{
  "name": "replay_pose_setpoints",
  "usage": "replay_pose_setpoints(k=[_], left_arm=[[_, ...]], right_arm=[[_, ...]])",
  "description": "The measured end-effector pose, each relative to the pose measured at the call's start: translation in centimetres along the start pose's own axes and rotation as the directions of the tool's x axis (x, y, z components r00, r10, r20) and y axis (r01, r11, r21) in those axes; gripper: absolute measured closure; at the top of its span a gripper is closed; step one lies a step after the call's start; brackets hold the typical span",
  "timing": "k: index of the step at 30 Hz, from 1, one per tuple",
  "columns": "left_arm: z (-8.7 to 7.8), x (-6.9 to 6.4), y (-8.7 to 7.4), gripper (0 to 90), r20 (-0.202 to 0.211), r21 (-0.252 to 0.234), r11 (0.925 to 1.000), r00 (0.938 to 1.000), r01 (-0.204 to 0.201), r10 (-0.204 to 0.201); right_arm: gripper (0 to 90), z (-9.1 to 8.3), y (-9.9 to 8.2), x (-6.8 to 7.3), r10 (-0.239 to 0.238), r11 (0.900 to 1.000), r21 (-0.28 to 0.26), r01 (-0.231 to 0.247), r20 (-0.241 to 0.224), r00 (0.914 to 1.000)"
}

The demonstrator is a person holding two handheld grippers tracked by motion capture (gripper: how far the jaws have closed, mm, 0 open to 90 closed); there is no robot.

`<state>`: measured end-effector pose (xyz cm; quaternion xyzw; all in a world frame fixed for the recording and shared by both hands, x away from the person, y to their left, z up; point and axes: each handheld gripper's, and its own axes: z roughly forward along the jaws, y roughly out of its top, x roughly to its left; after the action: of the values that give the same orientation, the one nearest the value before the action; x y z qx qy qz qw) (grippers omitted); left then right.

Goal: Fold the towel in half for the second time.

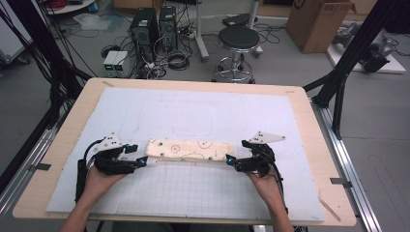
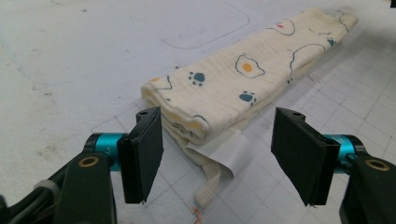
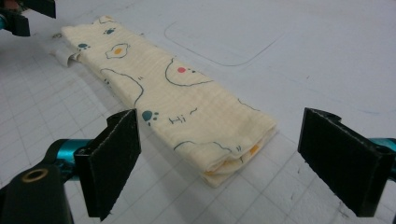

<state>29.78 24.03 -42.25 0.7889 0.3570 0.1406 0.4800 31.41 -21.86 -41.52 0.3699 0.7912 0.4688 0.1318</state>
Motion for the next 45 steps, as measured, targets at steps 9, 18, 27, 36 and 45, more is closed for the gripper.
replay_pose_setpoints(k=[9, 18, 27, 36, 45], left_arm=[[-0.7, -0.4, -0.4, 33.4, -0.008, -0.012, 0.9999, 1.0, -0.004, 0.004], [-1.8, -0.6, -0.9, 32.4, -0.024, -0.028, 0.9996, 0.9997, -0.002, 0.001], [-2.4, -0.8, -1.3, 31.3, -0.034, -0.026, 0.9996, 0.9994, -0.004, 0.003], [-3.1, -1.0, -1.8, 30.3, -0.041, -0.029, 0.9996, 0.9992, 0.001, -0.002], [-3.7, -1.5, -2.3, 29.4, -0.051, -0.025, 0.9997, 0.9987, -0.002, 0.001]], right_arm=[[12.5, -0.6, -0.6, 0.1, -0.002, 1.0, 0.006, 0.002, 0.008, 1.0], [12.5, -1.4, -1.3, 0.1, -0.005, 0.9999, 0.016, 0.005, 0.019, 0.9998], [12.5, -2.3, -2.1, 0.1, 0.001, 0.9999, 0.016, -0.002, 0.031, 0.9995], [12.5, -3.1, -2.7, 0.1, 0.002, 0.9999, 0.015, -0.003, 0.043, 0.9991], [12.5, -3.9, -3.3, 0.4, -0.005, 0.9998, 0.019, 0.004, 0.046, 0.9989]])
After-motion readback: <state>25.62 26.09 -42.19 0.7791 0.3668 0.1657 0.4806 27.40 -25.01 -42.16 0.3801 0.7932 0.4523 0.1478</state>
